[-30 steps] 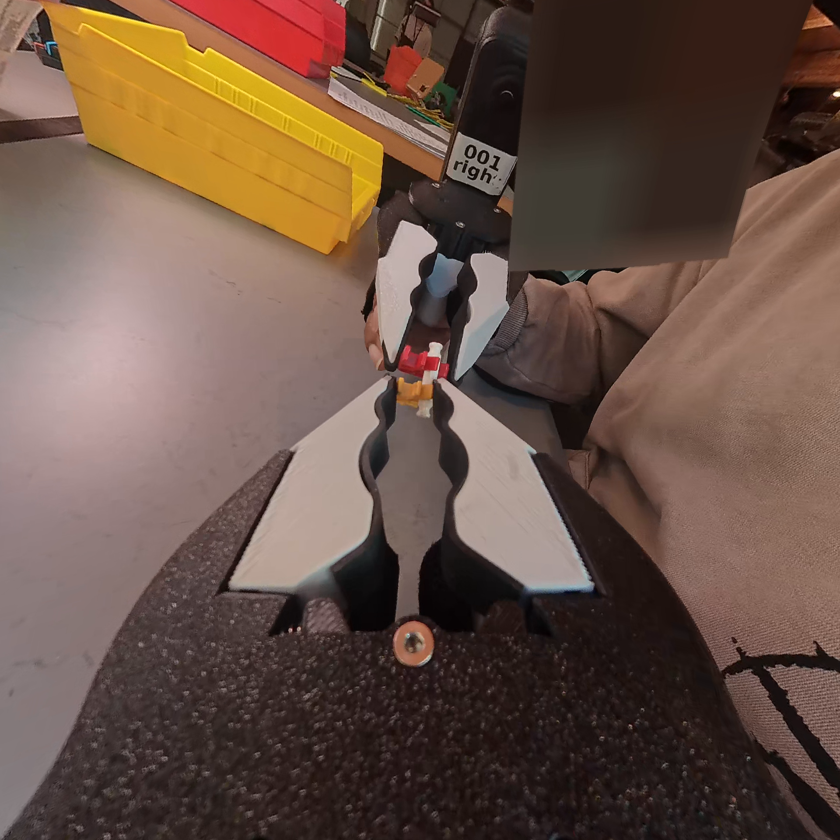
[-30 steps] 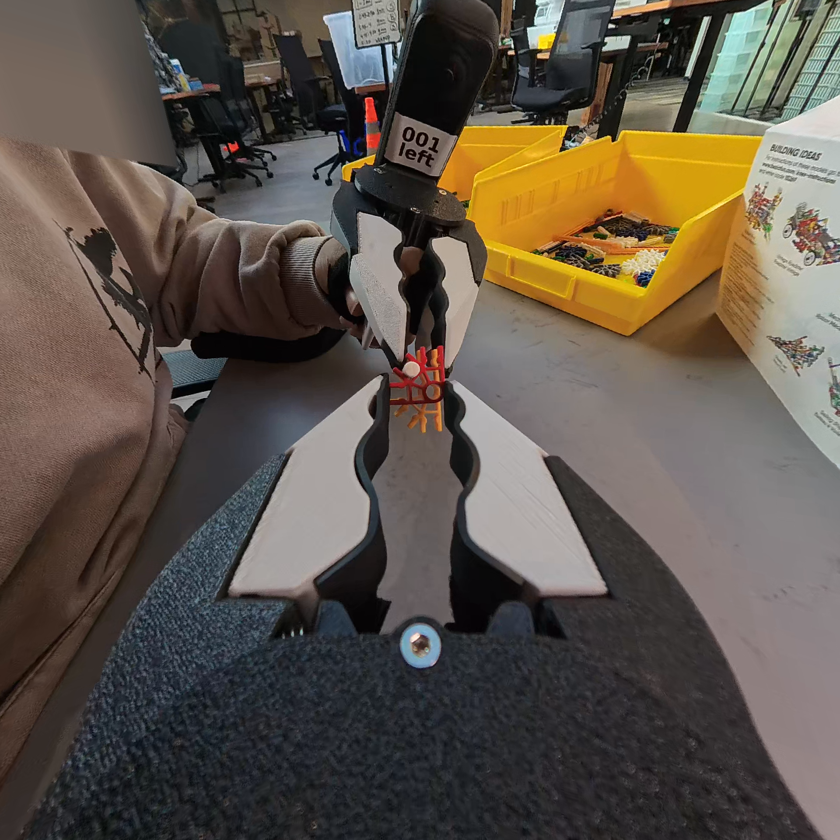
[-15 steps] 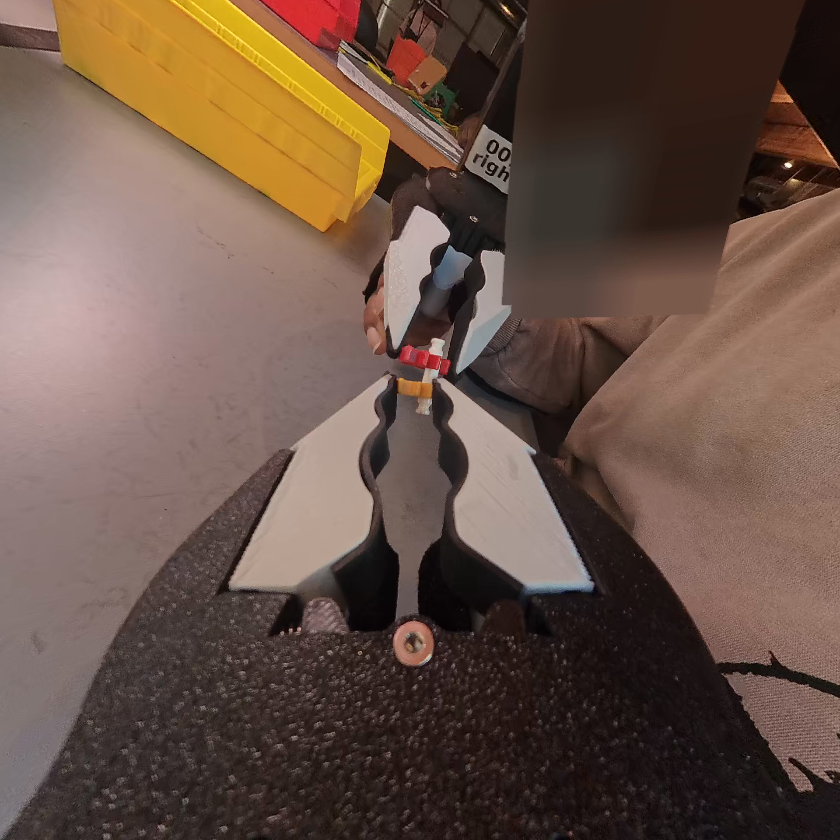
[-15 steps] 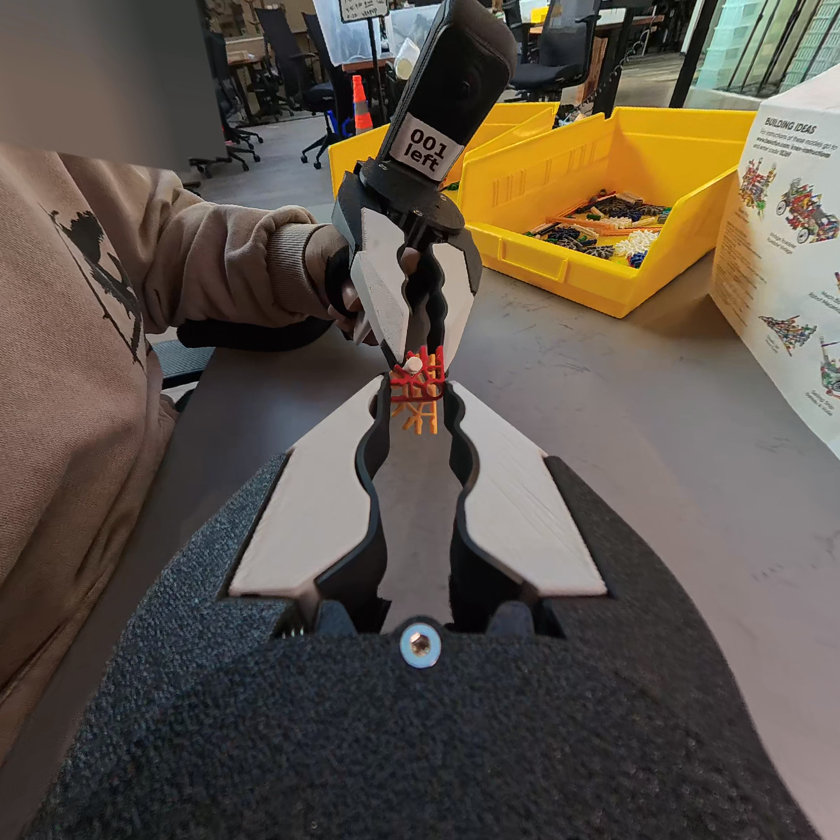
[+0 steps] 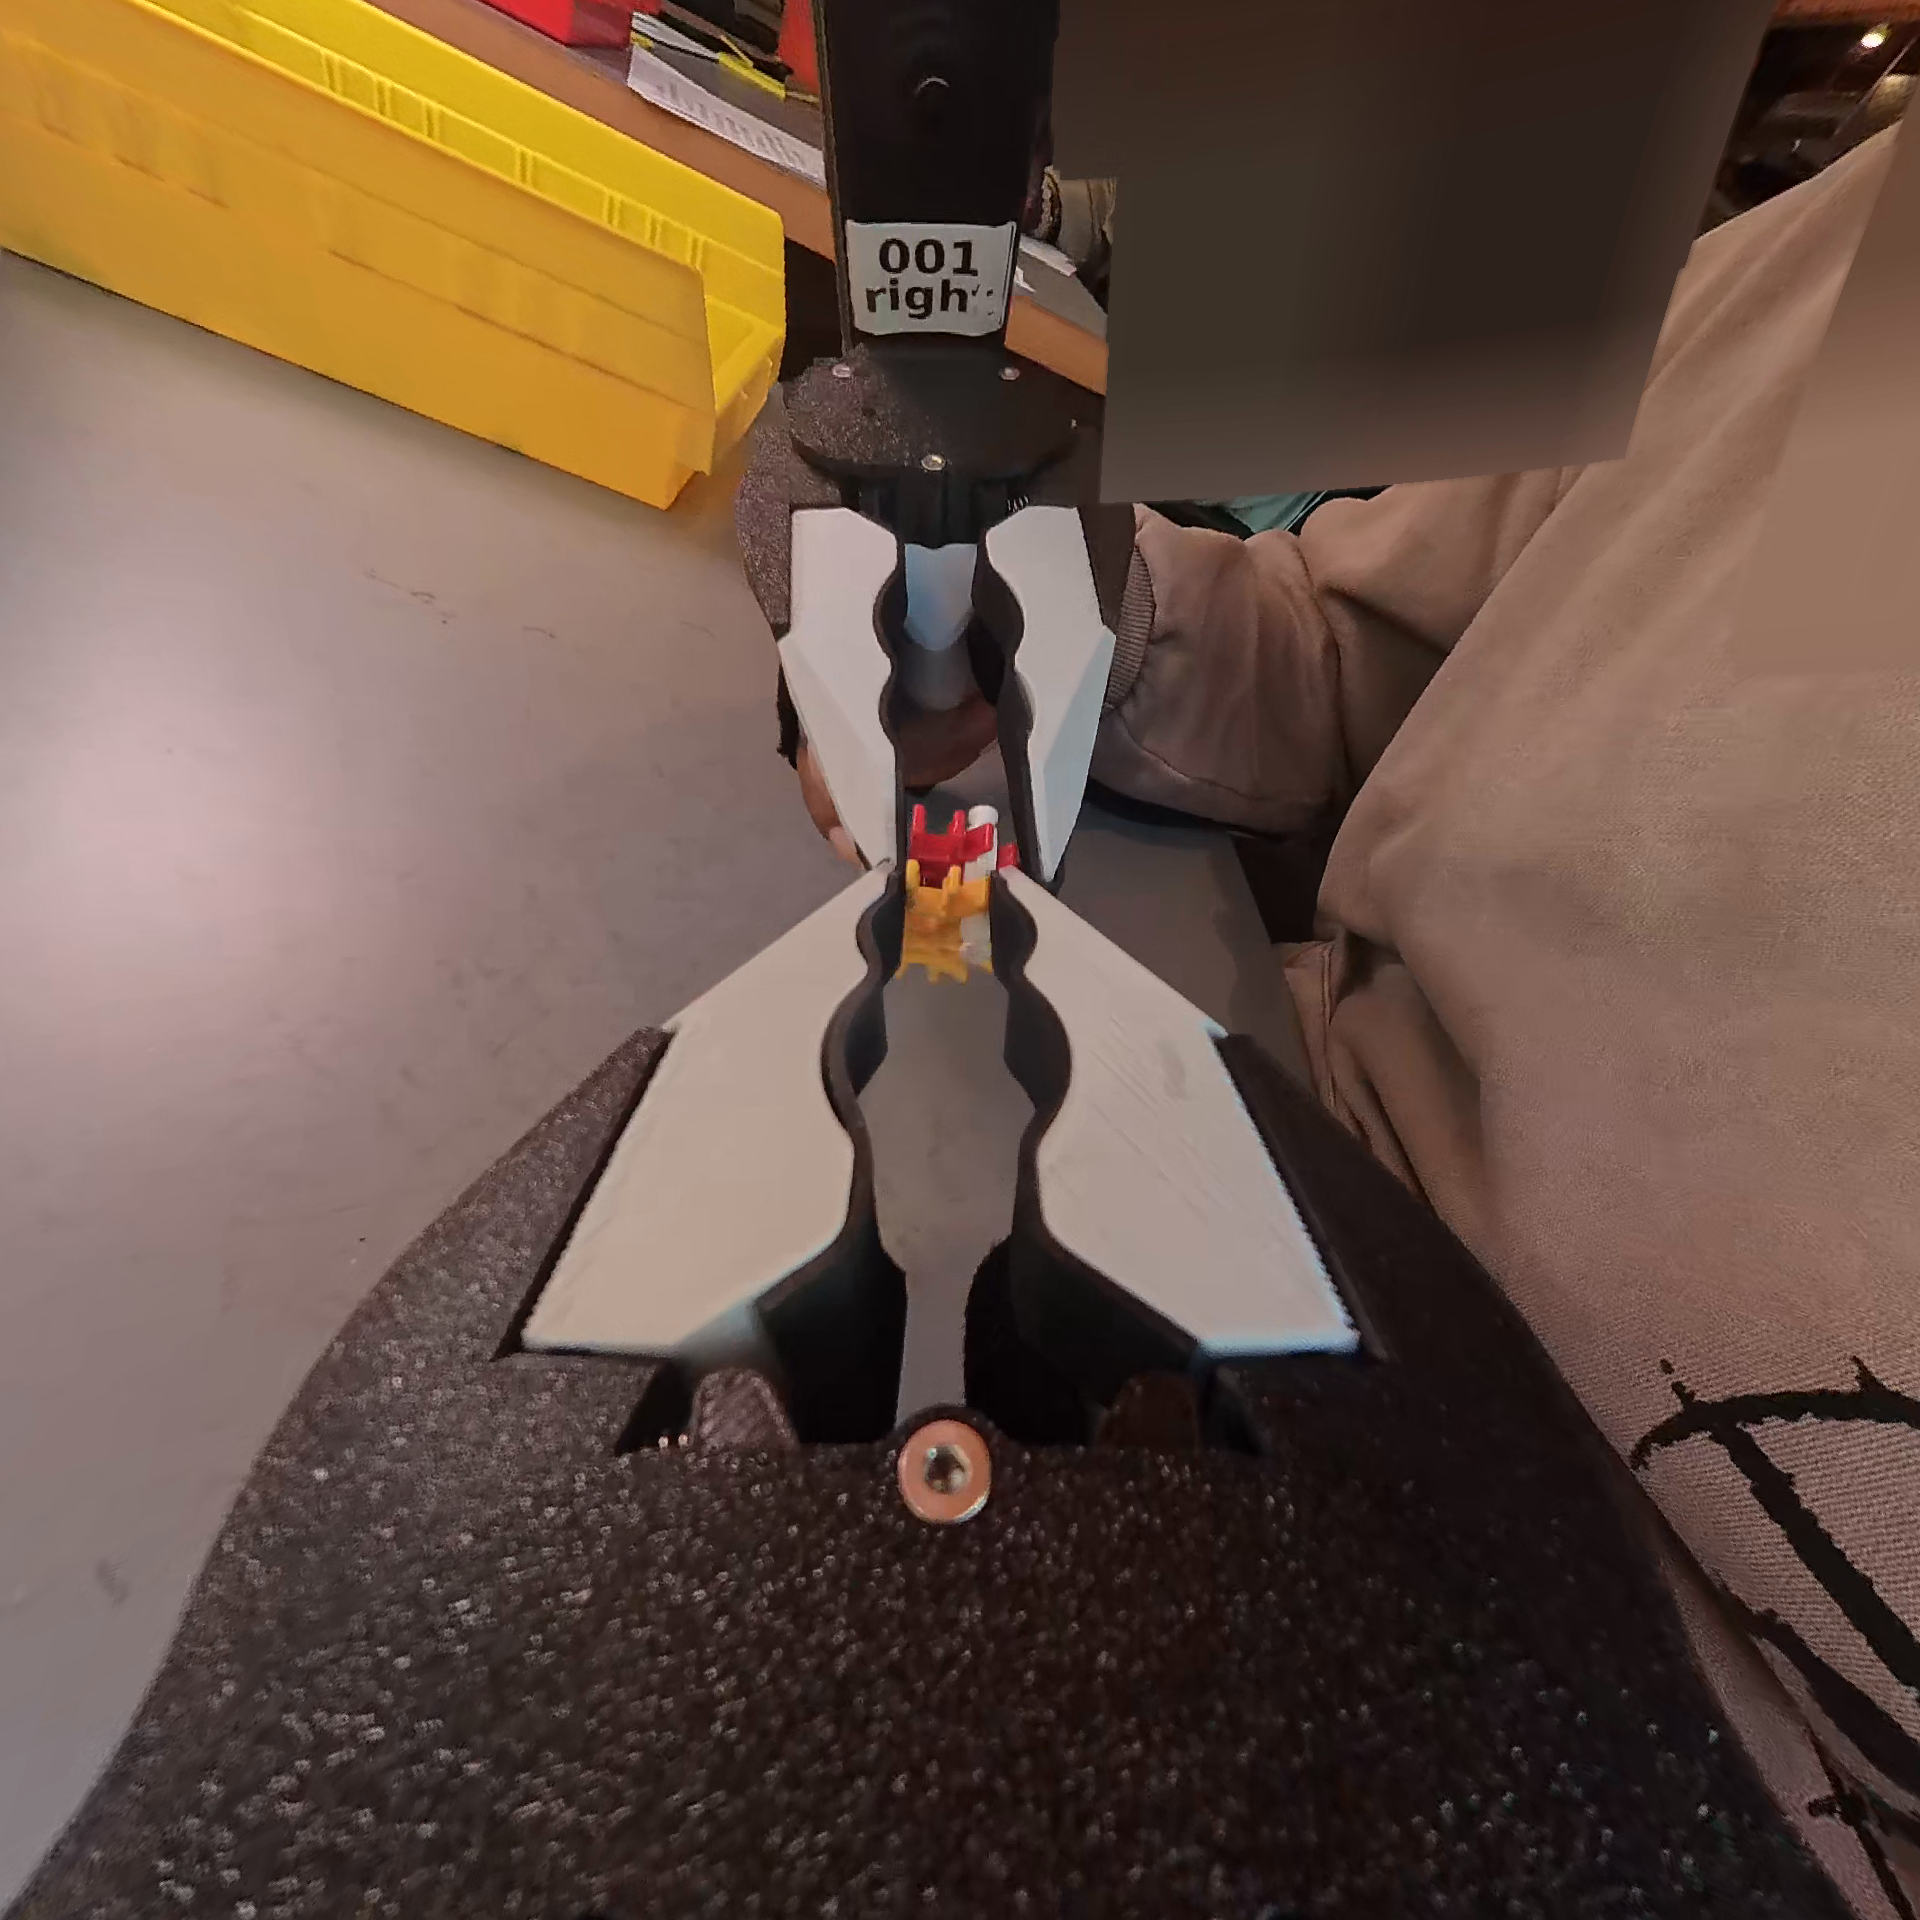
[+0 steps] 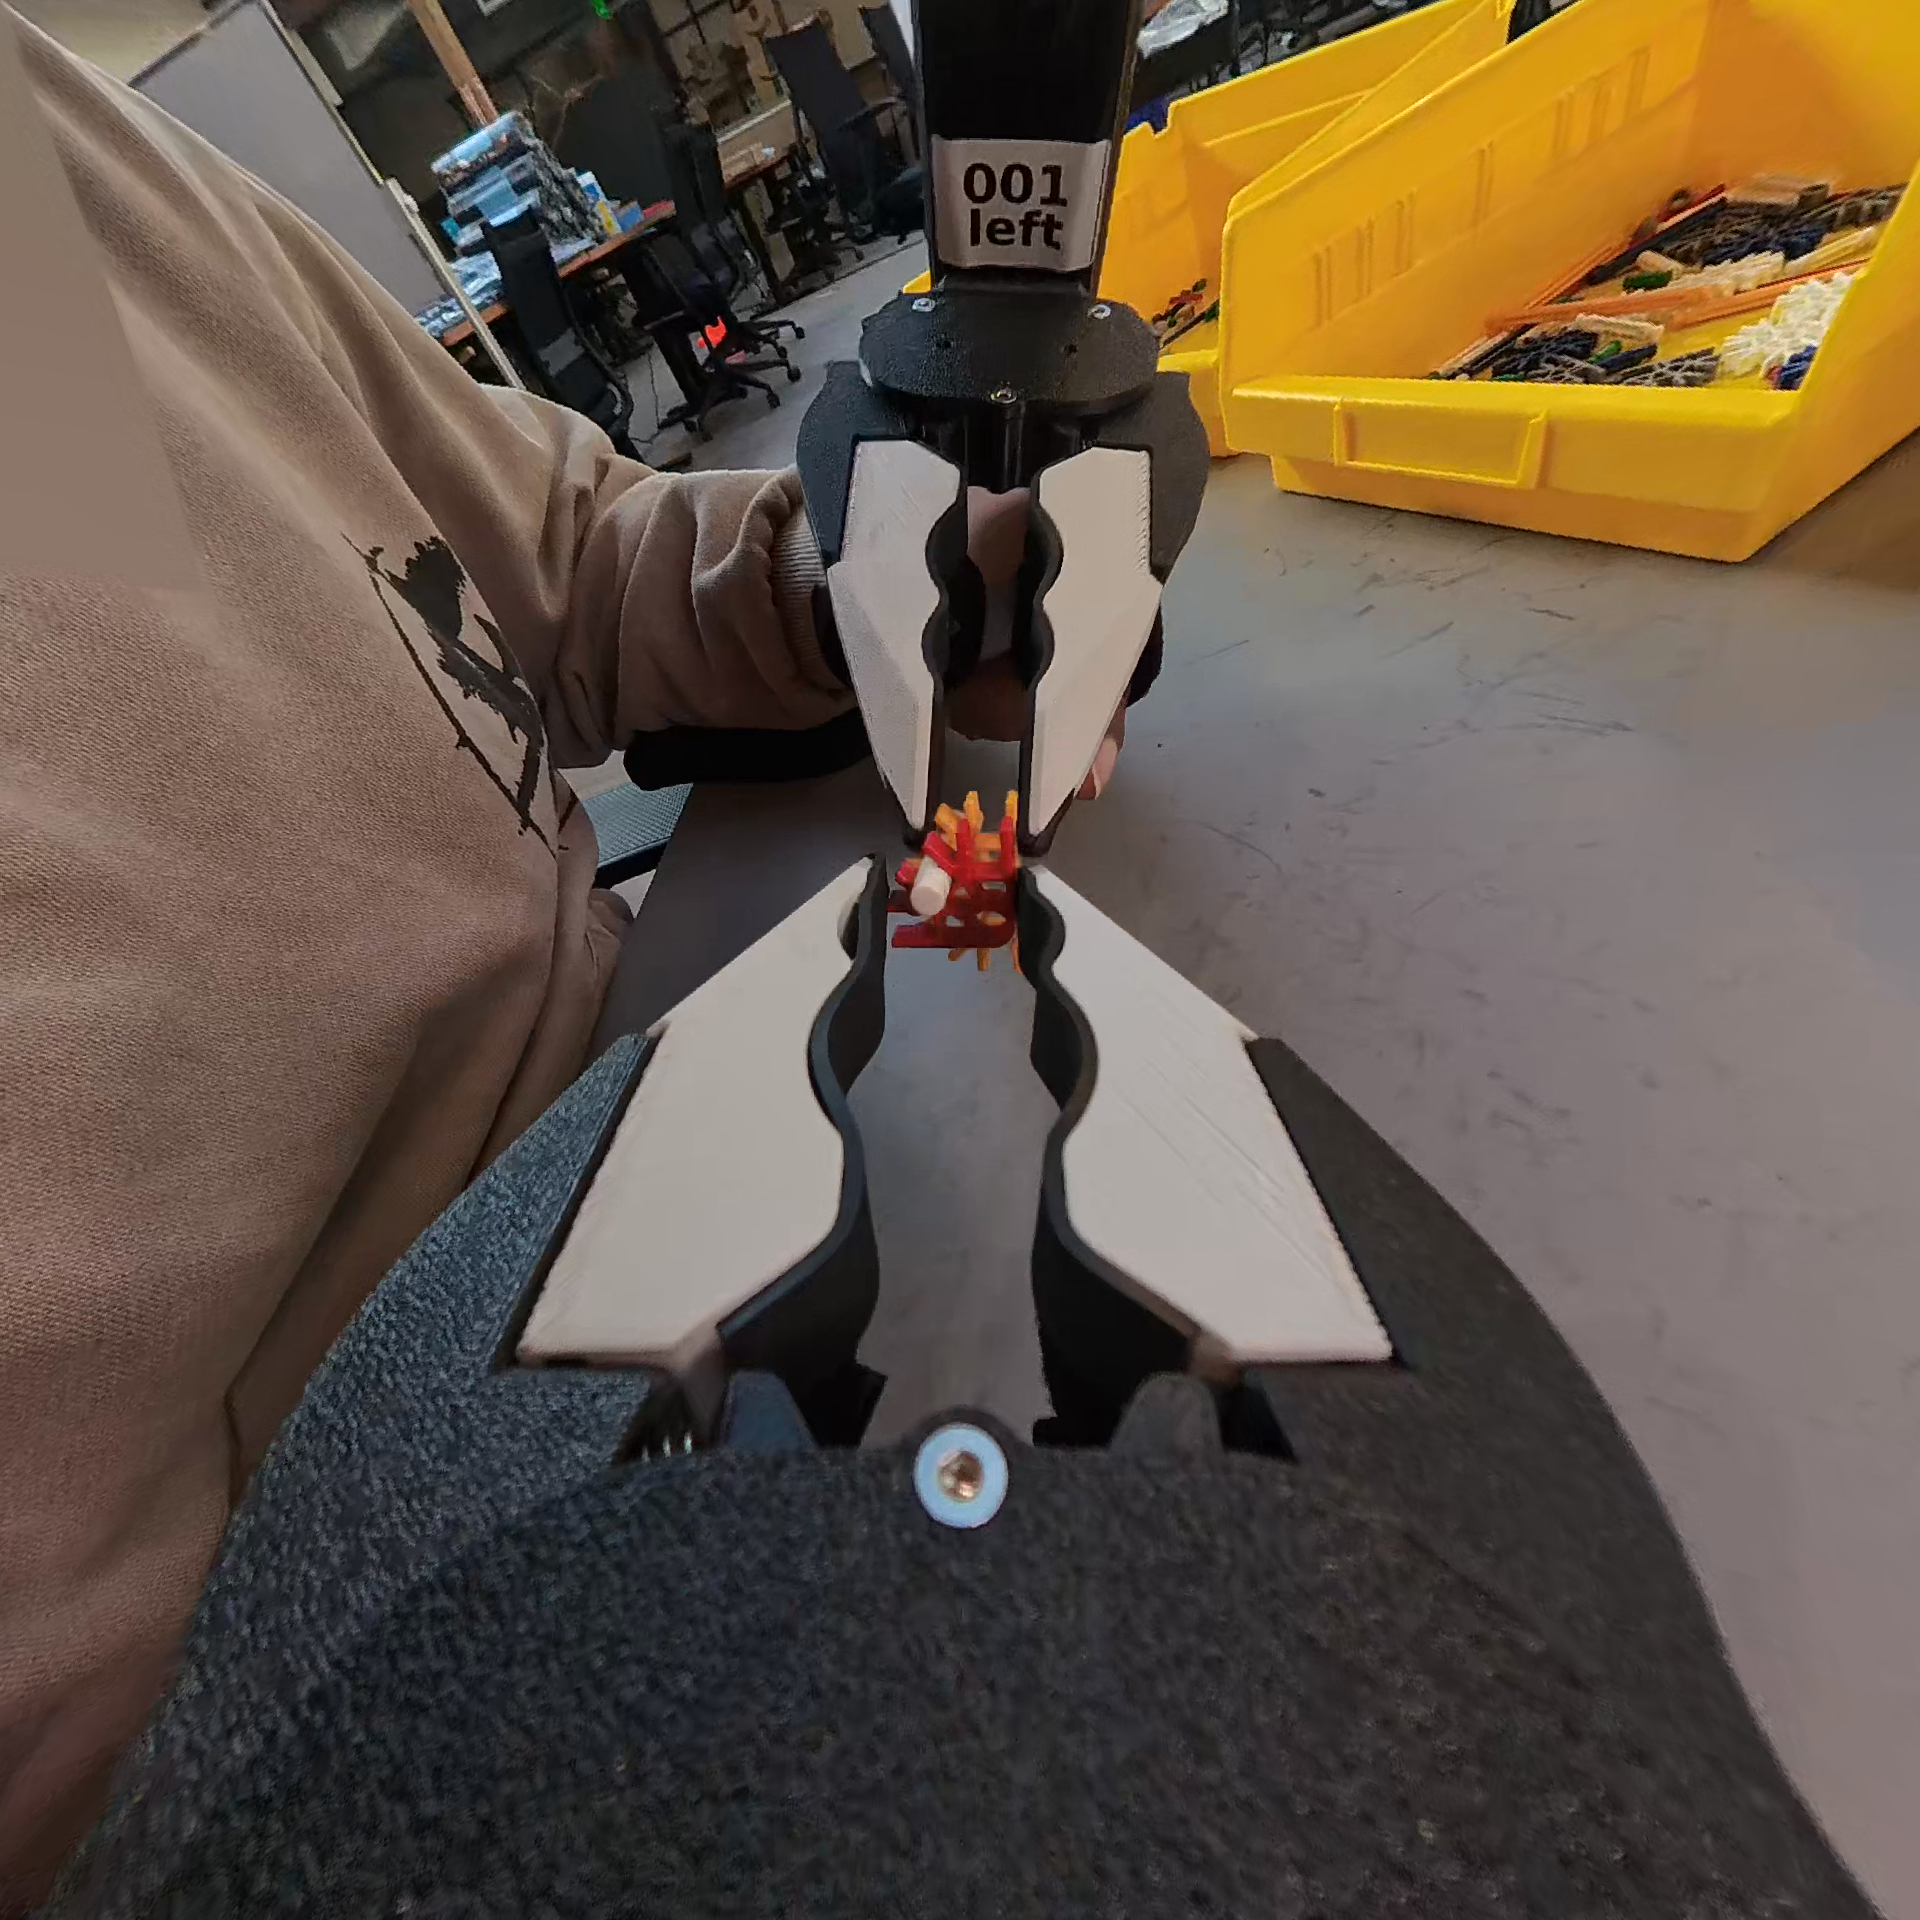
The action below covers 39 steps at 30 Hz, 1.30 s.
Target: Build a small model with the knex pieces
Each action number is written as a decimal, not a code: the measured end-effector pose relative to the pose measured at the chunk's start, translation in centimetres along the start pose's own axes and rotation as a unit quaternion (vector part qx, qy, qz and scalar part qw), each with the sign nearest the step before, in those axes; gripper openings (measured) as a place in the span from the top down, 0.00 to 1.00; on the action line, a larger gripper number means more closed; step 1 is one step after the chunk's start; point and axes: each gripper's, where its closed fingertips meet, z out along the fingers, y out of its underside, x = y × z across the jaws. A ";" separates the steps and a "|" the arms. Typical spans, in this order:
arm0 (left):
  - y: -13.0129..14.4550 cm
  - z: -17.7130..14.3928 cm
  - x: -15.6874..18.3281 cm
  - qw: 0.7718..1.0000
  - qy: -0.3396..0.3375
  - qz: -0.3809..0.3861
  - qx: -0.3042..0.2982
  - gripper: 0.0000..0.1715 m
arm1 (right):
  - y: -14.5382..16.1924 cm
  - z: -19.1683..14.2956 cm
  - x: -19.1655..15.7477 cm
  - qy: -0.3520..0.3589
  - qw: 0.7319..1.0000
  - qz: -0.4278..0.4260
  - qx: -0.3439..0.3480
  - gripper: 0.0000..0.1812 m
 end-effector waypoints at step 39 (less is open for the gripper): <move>0.3 -0.8 -3.4 0.997 -0.079 -0.026 0.006 0.93 | -0.2 0.0 3.8 0.134 0.991 0.017 0.000 0.89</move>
